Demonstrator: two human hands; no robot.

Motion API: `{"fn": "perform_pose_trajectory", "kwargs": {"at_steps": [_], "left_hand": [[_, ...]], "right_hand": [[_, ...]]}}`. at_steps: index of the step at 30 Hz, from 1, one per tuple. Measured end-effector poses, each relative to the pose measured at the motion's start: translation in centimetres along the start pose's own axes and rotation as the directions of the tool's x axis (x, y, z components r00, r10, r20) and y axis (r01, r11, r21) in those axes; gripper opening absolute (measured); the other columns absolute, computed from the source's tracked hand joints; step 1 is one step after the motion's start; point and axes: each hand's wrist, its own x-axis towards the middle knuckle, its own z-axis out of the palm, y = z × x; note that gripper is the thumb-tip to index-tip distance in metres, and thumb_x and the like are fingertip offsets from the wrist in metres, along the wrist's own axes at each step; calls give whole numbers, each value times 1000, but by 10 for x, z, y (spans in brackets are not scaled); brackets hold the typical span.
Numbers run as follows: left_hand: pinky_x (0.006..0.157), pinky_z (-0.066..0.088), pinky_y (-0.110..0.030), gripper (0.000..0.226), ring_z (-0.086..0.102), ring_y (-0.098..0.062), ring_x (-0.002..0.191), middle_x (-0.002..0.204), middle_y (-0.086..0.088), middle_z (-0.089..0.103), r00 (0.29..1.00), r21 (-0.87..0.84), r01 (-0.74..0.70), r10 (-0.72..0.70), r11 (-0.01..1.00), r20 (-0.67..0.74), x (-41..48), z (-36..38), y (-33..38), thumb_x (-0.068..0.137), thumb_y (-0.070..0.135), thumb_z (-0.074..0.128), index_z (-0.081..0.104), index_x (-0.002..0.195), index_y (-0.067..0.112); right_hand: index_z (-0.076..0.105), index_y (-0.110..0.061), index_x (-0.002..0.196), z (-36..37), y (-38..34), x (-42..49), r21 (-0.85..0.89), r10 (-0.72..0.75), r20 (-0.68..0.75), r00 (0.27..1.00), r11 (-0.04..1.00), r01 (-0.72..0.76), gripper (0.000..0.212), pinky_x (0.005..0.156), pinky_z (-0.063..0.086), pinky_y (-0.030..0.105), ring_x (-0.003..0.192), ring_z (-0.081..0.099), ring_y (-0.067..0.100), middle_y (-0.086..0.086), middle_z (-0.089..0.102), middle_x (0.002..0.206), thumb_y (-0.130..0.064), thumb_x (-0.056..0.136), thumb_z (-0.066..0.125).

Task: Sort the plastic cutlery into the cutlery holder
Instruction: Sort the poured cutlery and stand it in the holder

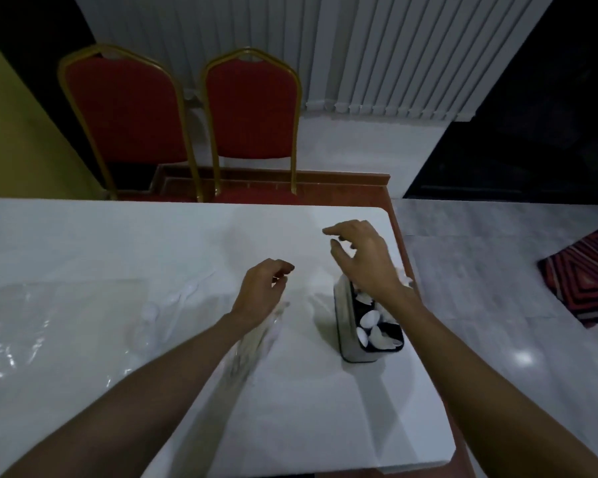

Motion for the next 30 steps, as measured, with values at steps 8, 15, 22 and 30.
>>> {"fn": "perform_pose_trajectory", "kwargs": {"at_steps": [8,15,22,30], "left_hand": [[81,51,-28,23,64,-16,84,97,-4,70,926,50,350,-338,935,-168,-49,-95,-123,85,0,58,70,101,10],[78,52,-34,18,65,-25,82,88,-11,69,863,97,477,-445,873,-240,-98,-149,-204,84,1,61,70,97,8],[78,52,-31,17,62,-19,78,88,-8,66,889,3,436,-430,900,-161,-105,-165,-224,81,-2,64,69,96,6],[66,43,-28,16,53,-17,76,75,3,54,911,80,413,-409,907,-63,-96,-157,-207,79,24,73,59,77,16]], "right_hand": [[67,-15,116,151,-65,7,-6,70,456,887,997,-75,31,87,51,36,99,60,21,4,70,107,-7,89,54],[59,-10,128,250,-106,17,-170,109,537,836,985,-19,39,95,45,41,117,51,32,10,58,134,-2,92,49],[65,-2,107,290,-102,18,-329,62,510,858,936,129,43,71,48,43,100,57,43,16,66,115,17,69,61],[63,-3,100,276,-95,8,-432,296,418,858,896,-99,14,76,44,41,100,53,35,15,66,99,-1,89,55]]}}
